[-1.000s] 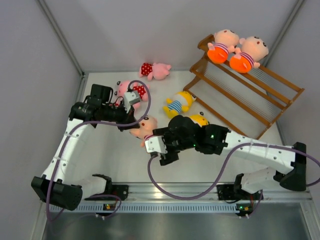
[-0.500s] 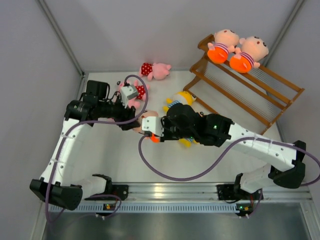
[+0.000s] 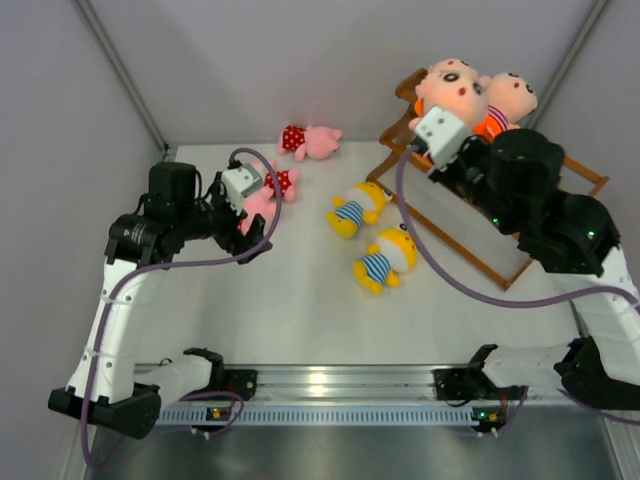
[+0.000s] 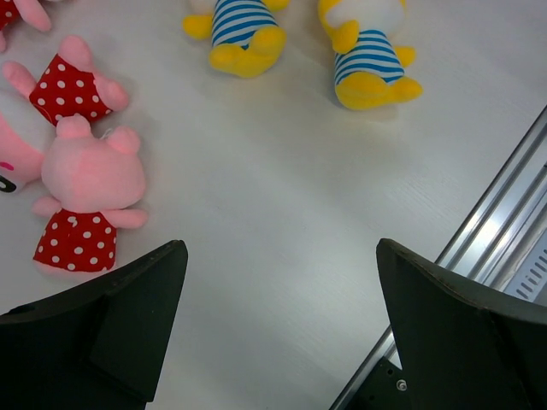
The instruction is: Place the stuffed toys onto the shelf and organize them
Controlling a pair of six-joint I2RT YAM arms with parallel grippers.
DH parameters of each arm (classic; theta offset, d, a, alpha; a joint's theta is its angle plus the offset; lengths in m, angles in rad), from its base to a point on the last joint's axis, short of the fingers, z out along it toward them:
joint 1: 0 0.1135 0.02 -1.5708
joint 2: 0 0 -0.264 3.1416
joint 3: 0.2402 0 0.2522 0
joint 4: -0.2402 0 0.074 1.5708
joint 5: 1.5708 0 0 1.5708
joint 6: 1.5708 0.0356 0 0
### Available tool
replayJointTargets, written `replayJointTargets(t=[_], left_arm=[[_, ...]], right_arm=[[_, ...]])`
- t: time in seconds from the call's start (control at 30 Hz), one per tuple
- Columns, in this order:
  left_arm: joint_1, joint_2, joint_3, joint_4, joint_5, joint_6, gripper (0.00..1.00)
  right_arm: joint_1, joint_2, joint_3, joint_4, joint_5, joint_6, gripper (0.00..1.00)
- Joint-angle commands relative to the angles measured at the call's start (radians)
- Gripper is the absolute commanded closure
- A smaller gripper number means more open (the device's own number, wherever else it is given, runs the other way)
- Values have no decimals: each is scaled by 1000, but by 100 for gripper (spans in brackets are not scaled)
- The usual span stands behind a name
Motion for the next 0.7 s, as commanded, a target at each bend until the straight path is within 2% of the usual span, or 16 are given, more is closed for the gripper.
replayJointTargets(t=[0.0, 0.17, 0.2, 0.27, 0.4, 0.6, 0.67], left_arm=[[-3, -6, -26, -2, -4, -3, 2], [-3, -12, -50, -1, 11, -8, 2], [-3, -17, -55, -2, 13, -8, 2], [-3, -29, -69, -1, 18, -2, 2], [-3, -49, -85, -2, 28, 3, 2], [-3, -49, -86, -4, 30, 2, 2], [-3, -49, -85, -4, 36, -8, 2]], right_arm=[[-146, -43, 82, -9, 97, -43, 100], [-357, -52, 75, -26, 96, -61, 100], [-448, -57, 53, -3, 49, -93, 100], [-513, -63, -6, 41, -27, -123, 100], [-711, -29, -10, 65, -237, -167, 100], [-902, 9, -79, 112, -497, -199, 100], [-965, 4, -146, 172, -545, -218, 100]])
